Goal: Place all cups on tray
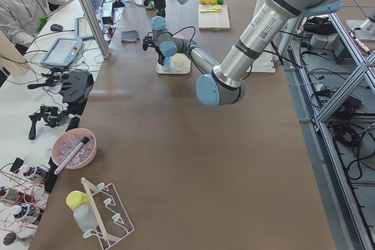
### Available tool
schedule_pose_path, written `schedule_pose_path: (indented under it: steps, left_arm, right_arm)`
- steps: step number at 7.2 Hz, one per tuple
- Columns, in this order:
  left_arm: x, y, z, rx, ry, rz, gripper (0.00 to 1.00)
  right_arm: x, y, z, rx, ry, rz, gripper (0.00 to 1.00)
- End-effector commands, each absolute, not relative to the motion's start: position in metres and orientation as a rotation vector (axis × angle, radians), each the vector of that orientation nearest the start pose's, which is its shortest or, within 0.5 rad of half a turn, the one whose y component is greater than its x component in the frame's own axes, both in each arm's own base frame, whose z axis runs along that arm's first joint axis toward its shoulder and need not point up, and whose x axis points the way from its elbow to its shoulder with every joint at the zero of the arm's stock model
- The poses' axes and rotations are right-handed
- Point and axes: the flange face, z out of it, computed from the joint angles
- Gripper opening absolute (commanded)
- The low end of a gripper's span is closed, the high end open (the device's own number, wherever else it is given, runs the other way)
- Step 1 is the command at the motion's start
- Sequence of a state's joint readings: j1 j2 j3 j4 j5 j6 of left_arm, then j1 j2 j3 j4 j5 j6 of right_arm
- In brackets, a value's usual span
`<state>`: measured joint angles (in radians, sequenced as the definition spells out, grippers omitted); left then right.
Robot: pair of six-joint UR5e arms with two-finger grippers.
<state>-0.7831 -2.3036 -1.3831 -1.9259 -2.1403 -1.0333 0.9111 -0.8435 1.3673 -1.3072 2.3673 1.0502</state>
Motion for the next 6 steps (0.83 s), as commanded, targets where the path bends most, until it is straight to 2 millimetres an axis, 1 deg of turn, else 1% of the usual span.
schedule_pose_path:
  steps: [1, 2, 3, 4, 5, 6]
  left_arm:
    - [0.398, -0.615, 0.268, 0.102, 1.050, 0.007, 0.97]
    - [0.355, -0.619, 0.305, 0.140, 1.023, 0.028, 0.97]
    - [0.313, -0.625, 0.349, 0.191, 0.976, 0.084, 0.97]
    - [0.263, -0.633, 0.397, 0.236, 0.919, 0.136, 0.97]
    - [0.203, -0.636, 0.450, 0.274, 0.858, 0.179, 0.97]
    - [0.142, -0.630, 0.505, 0.291, 0.800, 0.216, 0.97]
  right_arm:
    - [-0.358, -0.646, 0.286, -0.077, -1.055, 0.078, 1.00]
    - [-0.330, -0.653, 0.318, -0.043, -1.033, 0.050, 1.00]
    - [-0.284, -0.661, 0.366, 0.001, -1.000, 0.021, 1.00]
    - [-0.232, -0.666, 0.423, 0.050, -0.953, -0.038, 1.00]
    - [-0.176, -0.666, 0.472, 0.091, -0.910, -0.097, 1.00]
    - [-0.122, -0.662, 0.508, 0.112, -0.875, -0.134, 1.00]
